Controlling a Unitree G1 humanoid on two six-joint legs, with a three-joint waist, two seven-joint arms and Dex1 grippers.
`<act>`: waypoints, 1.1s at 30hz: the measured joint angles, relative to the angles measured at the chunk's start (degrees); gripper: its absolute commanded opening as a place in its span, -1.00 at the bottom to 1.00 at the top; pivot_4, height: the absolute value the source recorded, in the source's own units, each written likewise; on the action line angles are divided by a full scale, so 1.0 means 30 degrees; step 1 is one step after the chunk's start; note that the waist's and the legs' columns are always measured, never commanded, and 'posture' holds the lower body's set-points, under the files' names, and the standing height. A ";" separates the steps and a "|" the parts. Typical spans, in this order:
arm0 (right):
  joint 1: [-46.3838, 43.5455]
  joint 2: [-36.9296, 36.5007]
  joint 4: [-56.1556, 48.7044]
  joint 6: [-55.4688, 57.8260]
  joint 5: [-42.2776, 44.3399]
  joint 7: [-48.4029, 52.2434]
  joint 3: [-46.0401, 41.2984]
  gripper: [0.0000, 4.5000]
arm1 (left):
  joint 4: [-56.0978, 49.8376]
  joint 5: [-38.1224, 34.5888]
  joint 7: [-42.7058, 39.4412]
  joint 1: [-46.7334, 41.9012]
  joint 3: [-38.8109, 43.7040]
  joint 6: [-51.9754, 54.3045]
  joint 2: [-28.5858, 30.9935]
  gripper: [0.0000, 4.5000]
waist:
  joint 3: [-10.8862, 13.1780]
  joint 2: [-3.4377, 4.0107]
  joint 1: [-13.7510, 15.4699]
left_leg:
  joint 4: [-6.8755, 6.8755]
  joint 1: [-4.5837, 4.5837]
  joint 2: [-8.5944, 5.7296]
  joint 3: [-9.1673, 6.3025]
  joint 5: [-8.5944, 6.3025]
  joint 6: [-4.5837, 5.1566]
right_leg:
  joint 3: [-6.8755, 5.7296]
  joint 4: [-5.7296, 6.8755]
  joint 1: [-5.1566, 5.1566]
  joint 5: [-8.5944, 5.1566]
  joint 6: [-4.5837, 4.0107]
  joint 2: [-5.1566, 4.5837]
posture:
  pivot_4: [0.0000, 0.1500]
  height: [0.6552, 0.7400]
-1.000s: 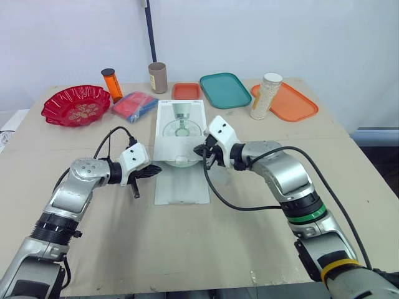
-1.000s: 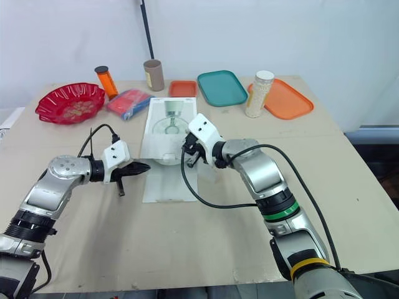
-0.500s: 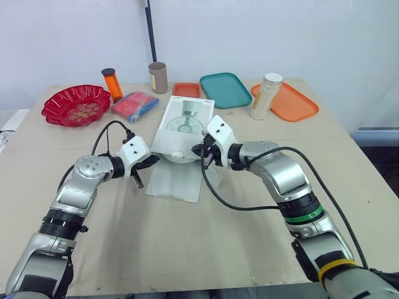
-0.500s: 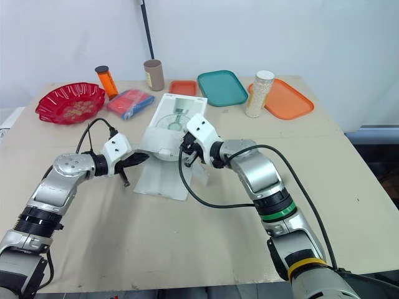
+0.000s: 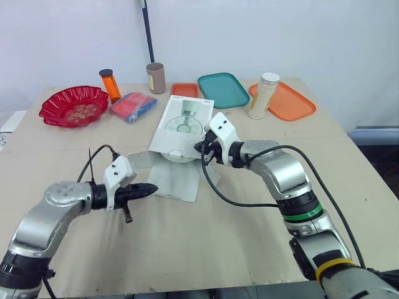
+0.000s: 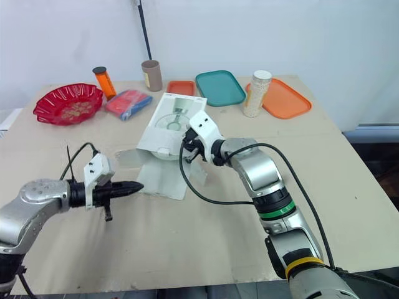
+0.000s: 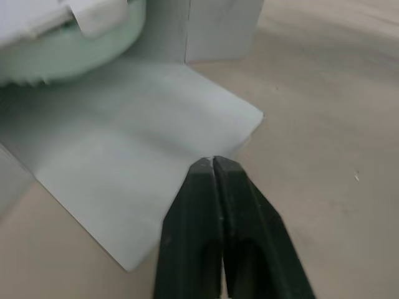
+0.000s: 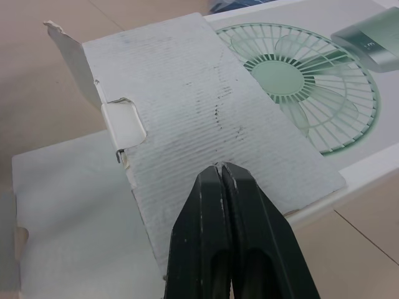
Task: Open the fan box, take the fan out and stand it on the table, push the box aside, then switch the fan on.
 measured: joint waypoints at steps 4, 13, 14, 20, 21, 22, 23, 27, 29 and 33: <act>0.0000 0.0045 0.0032 -0.0020 -0.0005 0.0002 0.0004 -1.00 | -0.0311 -0.1073 0.2480 0.0608 0.0972 0.1118 -0.2583 0.13 | -0.0002 -0.0003 0.0135 | 0.0005 -0.0007 -0.0007 0.0004 0.0000 -0.0001 | -0.0001 -0.0003 0.0000 0.0001 0.0003 -0.0019 | 1.00 1.00; -0.0092 0.0110 0.0292 -0.0225 -0.0056 0.0122 0.0121 -1.00 | -0.1991 -0.4759 0.8141 0.1102 0.3078 0.4690 -0.6743 0.97 | -0.0020 -0.0032 0.0147 | 0.0011 -0.0003 0.0000 0.0007 0.0001 -0.0004 | 0.0009 -0.0002 0.0001 0.0006 0.0002 -0.0011 | 1.00 1.00; -0.0104 0.0110 0.0309 -0.0226 -0.0056 0.0144 0.0120 -1.00 | -0.2018 -0.5449 0.8776 0.1052 0.3512 0.5099 -0.7249 0.97 | -0.0021 -0.0032 0.0146 | 0.0012 -0.0001 0.0000 0.0008 0.0002 -0.0005 | 0.0010 -0.0002 0.0002 0.0006 0.0002 -0.0011 | 1.00 1.00; -0.0132 0.0110 0.0356 -0.0224 -0.0111 0.0322 0.0183 -1.00 | -0.0482 -0.9879 1.3460 -0.0677 0.6121 0.7516 -1.0127 0.97 | -0.0052 -0.0078 0.0172 | 0.0031 -0.0003 -0.0003 0.0001 0.0003 -0.0007 | 0.0003 -0.0003 0.0009 0.0009 0.0004 -0.0013 | 1.00 1.00; -0.0144 0.0083 0.0360 -0.0230 -0.0127 0.0388 0.0203 -1.00 | 0.0110 -1.0863 1.4393 -0.0840 0.6575 0.7908 -1.0544 0.97 | -0.0058 -0.0087 0.0155 | 0.0032 -0.0004 0.0000 0.0001 0.0001 -0.0006 | 0.0004 -0.0005 0.0009 0.0010 0.0004 -0.0008 | 1.00 1.00; -0.0166 0.0055 0.0367 -0.0236 -0.0140 0.0413 0.0203 -1.00 | 0.0399 -1.1573 1.4967 -0.0847 0.6780 0.8095 -1.0908 0.97 | -0.0059 -0.0090 0.0153 | 0.0032 -0.0005 -0.0001 0.0004 0.0002 -0.0010 | 0.0004 -0.0005 0.0008 0.0009 0.0004 -0.0010 | 1.00 1.00; -0.0229 0.0051 0.0431 -0.0237 -0.0168 0.0433 0.0206 -1.00 | 0.0652 -1.2219 1.5483 -0.0870 0.6885 0.8184 -1.1257 0.97 | -0.0059 -0.0090 0.0161 | 0.0032 -0.0008 -0.0001 0.0000 0.0001 -0.0014 | 0.0001 -0.0006 0.0007 0.0009 0.0003 -0.0011 | 1.00 1.00; -0.0404 0.0030 0.0616 -0.0235 -0.0277 0.0461 0.0257 -1.00 | 0.1545 -1.3360 1.7225 -0.1122 0.6753 0.8199 -1.2376 0.97 | -0.0063 -0.0097 0.0187 | 0.0033 -0.0009 -0.0009 0.0001 0.0011 -0.0050 | 0.0001 -0.0008 0.0007 0.0010 0.0003 -0.0014 | 1.00 1.00; -0.0414 0.0028 0.0683 -0.0236 -0.0280 0.0472 0.0258 -1.00 | 0.1783 -1.3435 1.7553 -0.1212 0.6579 0.8189 -1.2390 0.97 | -0.0063 -0.0096 0.0186 | 0.0032 -0.0006 -0.0008 0.0003 0.0017 -0.0061 | 0.0001 -0.0007 0.0007 0.0010 0.0002 -0.0011 | 1.00 1.00; -0.0439 -0.0012 0.0692 -0.0233 -0.0283 0.0518 0.0260 -1.00 | 0.2885 -1.3434 1.8358 -0.1674 0.6392 0.7958 -1.2800 0.97 | -0.0065 -0.0098 0.0187 | 0.0029 -0.0006 -0.0013 0.0009 0.0061 -0.0140 | 0.0004 -0.0009 0.0009 0.0011 0.0002 -0.0012 | 1.00 1.00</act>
